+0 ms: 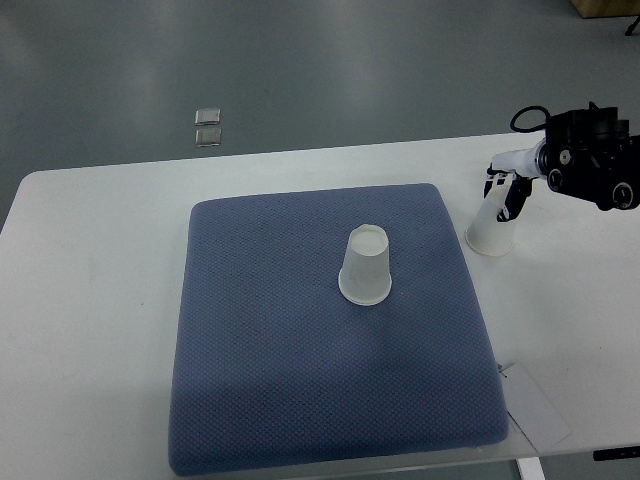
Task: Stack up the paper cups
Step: 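Close the right hand fingers around the white paper cup, then lift the cup with the right hand and carry it over the pad cup, then lower the held cup onto the upside-down cup on the pad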
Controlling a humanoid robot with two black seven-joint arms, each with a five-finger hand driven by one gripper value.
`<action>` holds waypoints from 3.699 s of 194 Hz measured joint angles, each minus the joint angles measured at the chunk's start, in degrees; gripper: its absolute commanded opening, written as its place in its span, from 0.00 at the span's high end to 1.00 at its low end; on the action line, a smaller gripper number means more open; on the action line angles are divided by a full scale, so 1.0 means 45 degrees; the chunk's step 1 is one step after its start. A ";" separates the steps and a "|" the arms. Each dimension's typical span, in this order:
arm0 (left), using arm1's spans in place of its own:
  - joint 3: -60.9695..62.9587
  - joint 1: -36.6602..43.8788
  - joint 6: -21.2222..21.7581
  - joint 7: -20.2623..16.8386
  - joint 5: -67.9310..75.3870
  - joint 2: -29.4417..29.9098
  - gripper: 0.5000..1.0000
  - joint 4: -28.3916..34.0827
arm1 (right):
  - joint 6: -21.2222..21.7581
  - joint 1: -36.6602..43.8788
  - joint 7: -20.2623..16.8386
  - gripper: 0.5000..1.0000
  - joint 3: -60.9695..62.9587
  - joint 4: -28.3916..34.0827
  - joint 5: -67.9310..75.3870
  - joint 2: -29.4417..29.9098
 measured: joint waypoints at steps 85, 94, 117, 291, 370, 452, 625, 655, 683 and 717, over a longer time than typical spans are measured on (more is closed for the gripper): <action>0.0000 -0.0001 0.0000 0.0004 0.0000 0.0000 0.00 0.0000 | 0.1676 0.2041 0.0036 0.82 0.0050 0.1322 -0.0076 -0.1583; 0.0000 0.0000 0.0000 0.0004 0.0000 0.0000 0.00 0.0000 | 0.1947 0.2560 0.0038 0.82 0.0034 0.1789 -0.0112 -0.1937; 0.0000 0.0000 0.0000 0.0004 0.0000 0.0000 0.00 0.0000 | 0.2556 0.3860 0.0018 0.81 0.0018 0.2770 -0.0142 -0.2698; 0.0000 0.0000 0.0000 -0.0002 0.0000 0.0000 0.00 0.0000 | 0.4662 1.1055 -0.0274 0.81 -0.0687 0.6826 0.0293 -0.3480; 0.0000 0.0000 0.0000 -0.0002 0.0000 0.0000 0.00 0.0000 | 0.4461 1.1159 -0.0254 0.80 -0.0501 0.6846 0.1656 -0.1289; 0.0000 0.0000 0.0000 0.0003 0.0000 0.0000 0.00 0.0000 | 0.3834 1.0679 -0.0235 0.80 -0.0066 0.6837 0.3338 -0.0012; 0.0000 0.0000 0.0000 -0.0004 0.0000 0.0000 0.00 0.0000 | 0.2899 0.9245 -0.0234 0.80 -0.0076 0.6971 0.3531 -0.0002; 0.0000 0.0000 0.0000 -0.0004 0.0000 0.0000 0.00 0.0000 | 0.2813 0.9036 -0.0223 0.80 -0.0080 0.7043 0.3531 -0.0038; 0.0000 0.0000 0.0000 -0.0004 0.0000 0.0000 0.00 0.0000 | 0.2629 0.8864 -0.0217 0.80 -0.0104 0.7055 0.3530 -0.0055; 0.0000 0.0000 0.0000 -0.0003 0.0000 0.0000 0.00 0.0000 | 0.2468 0.8805 -0.0216 0.81 -0.0181 0.7173 0.3530 0.0007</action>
